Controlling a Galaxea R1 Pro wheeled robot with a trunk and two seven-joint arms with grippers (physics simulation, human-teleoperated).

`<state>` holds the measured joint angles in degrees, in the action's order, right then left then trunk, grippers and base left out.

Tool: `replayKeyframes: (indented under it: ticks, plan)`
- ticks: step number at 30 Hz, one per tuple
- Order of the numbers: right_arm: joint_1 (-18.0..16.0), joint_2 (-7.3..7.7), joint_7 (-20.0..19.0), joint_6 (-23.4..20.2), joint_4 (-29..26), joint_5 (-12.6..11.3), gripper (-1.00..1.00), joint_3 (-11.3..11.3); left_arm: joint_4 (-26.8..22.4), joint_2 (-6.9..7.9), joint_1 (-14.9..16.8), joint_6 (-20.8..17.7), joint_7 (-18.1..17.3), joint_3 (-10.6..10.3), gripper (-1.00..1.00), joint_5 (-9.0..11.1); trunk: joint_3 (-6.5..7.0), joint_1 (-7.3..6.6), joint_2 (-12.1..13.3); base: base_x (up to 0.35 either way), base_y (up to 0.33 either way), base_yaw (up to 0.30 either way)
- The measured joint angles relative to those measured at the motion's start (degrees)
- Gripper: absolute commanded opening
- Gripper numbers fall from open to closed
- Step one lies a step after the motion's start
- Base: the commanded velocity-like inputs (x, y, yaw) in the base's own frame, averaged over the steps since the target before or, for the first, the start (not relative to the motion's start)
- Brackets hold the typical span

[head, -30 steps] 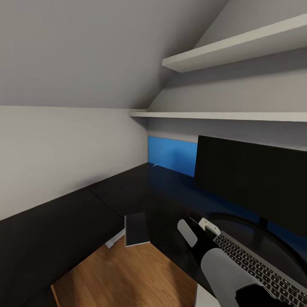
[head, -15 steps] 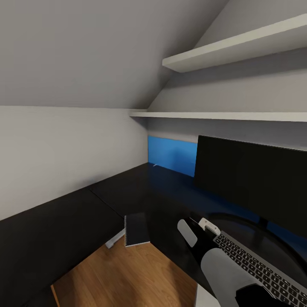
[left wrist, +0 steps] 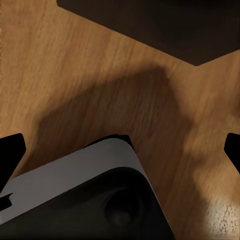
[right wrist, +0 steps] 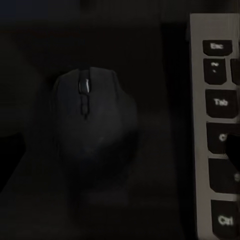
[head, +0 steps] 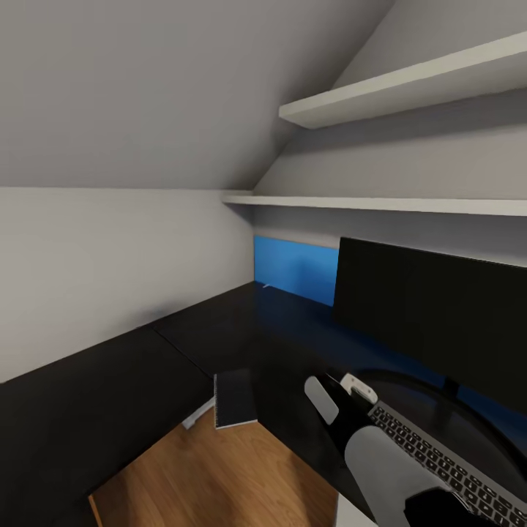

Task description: In the bedroom, organize the workspace by keeping the computer under the desk, ensuring the monitor is on the desk, placing the keyboard on the desk next to the monitor, placing the mouse on the desk next to the keyboard, moving the folder from the swivel chair onto the desk next to the mouse, stacking the notebook on top of the folder with the pen on top of the notebook, and positioning the swivel chair next to the desk.

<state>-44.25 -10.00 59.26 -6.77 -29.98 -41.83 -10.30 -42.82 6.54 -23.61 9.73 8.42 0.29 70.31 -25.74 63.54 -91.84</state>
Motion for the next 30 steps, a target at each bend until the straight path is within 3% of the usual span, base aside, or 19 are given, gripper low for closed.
replayKeyframes:
  ticks: [13, 22, 26, 27, 30]
  plan:
    - [0.00, 0.00, -0.41, 0.12, -0.29, 0.05, 1.00, -0.21, 0.15, -0.05, 0.00, 0.03, -0.02, 0.00, 1.00, 0.00, 2.34, -2.86, 5.22, 0.000, 0.000, 0.000]
    - [0.04, 0.00, -3.17, -0.09, -0.86, 0.07, 1.00, -0.61, 0.14, -0.13, 0.00, 0.03, -0.05, -0.06, 1.00, -0.07, 3.95, -4.83, 8.83, 0.000, 0.000, 0.000]
    - [0.07, 0.00, -3.76, -0.85, -2.26, -0.08, 1.00, -2.09, 0.14, -0.14, 0.00, 0.03, -0.05, -0.08, 1.00, -0.09, 4.67, -5.71, 10.43, 0.000, 0.000, 0.000]
    - [0.14, 0.00, -4.34, -2.31, -3.39, -0.20, 1.00, -4.19, 0.11, -0.14, 0.00, 0.03, -0.05, -0.08, 1.00, -0.11, 4.85, -5.93, 10.83, 0.000, 0.000, 0.000]
    - [0.29, 0.00, -5.55, -3.82, -4.02, -0.24, 1.00, -6.06, 0.12, -0.14, 0.00, 0.03, -0.05, -0.08, 1.00, -0.13, 5.39, -6.59, 12.04, 0.000, 0.000, 0.000]
